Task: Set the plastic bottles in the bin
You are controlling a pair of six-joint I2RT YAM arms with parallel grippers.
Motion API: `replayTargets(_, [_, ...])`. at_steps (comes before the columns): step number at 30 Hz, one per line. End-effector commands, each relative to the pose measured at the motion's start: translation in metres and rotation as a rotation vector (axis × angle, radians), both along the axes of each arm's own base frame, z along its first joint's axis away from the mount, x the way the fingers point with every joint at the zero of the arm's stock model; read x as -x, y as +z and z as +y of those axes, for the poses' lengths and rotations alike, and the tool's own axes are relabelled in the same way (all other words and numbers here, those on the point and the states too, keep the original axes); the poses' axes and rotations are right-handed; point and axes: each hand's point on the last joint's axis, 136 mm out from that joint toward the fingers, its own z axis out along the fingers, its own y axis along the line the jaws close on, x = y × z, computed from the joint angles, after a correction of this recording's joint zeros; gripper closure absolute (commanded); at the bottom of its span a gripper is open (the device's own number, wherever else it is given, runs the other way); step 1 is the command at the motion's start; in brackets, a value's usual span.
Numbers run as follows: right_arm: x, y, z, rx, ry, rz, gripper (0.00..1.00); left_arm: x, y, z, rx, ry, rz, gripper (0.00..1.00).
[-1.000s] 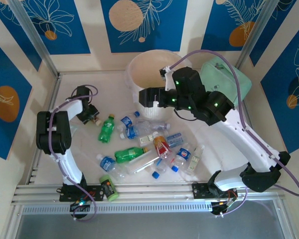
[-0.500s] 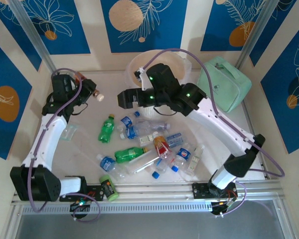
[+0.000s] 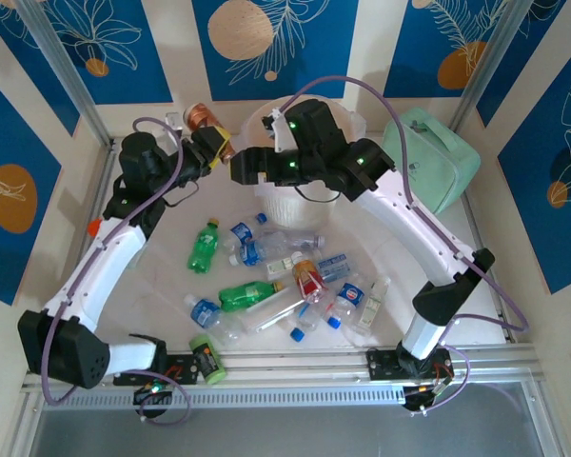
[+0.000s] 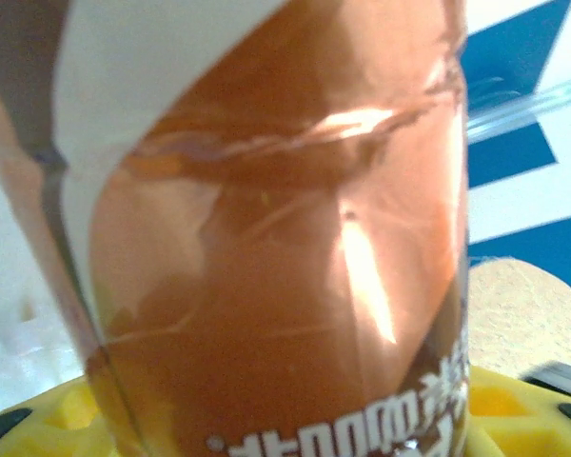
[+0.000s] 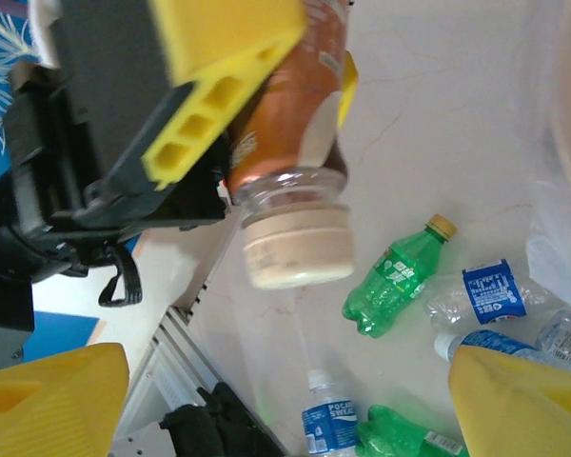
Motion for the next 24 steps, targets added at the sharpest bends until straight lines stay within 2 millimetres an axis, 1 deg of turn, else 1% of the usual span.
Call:
replayTargets(1, [0.003, 0.007, -0.008, -0.051, 0.009, 0.049, 0.15, 0.015, 0.032, -0.026, 0.059, -0.139, -0.096, 0.49])
replayTargets(3, [0.004, 0.011, -0.007, -0.067, 0.023, 0.043, 0.18, 0.019, 0.036, -0.033, 0.077, -0.169, -0.104, 0.49])
replayTargets(9, [-0.003, 0.011, -0.011, -0.066, 0.013, 0.048, 0.29, 0.032, 0.06, -0.054, 0.146, -0.269, -0.171, 0.48])
replayTargets(12, [-0.004, 0.016, -0.014, -0.086, 0.017, 0.044, 0.36, 0.036, 0.068, -0.059, 0.181, -0.298, -0.186, 0.47])
replayTargets(17, [-0.004, 0.021, -0.016, -0.086, 0.019, 0.026, 0.49, 0.033, 0.064, -0.061, 0.184, -0.309, -0.171, 0.48])
replayTargets(21, [-0.005, 0.023, -0.019, -0.081, 0.014, 0.015, 0.62, 0.032, 0.06, -0.063, 0.174, -0.314, -0.162, 0.48])
replayTargets(23, [-0.006, 0.023, -0.021, -0.076, 0.01, 0.012, 0.67, 0.031, 0.056, -0.063, 0.165, -0.305, -0.153, 0.48])
replayTargets(24, [-0.006, 0.023, -0.022, -0.075, 0.006, 0.011, 0.7, 0.03, 0.053, -0.062, 0.162, -0.301, -0.146, 0.46])
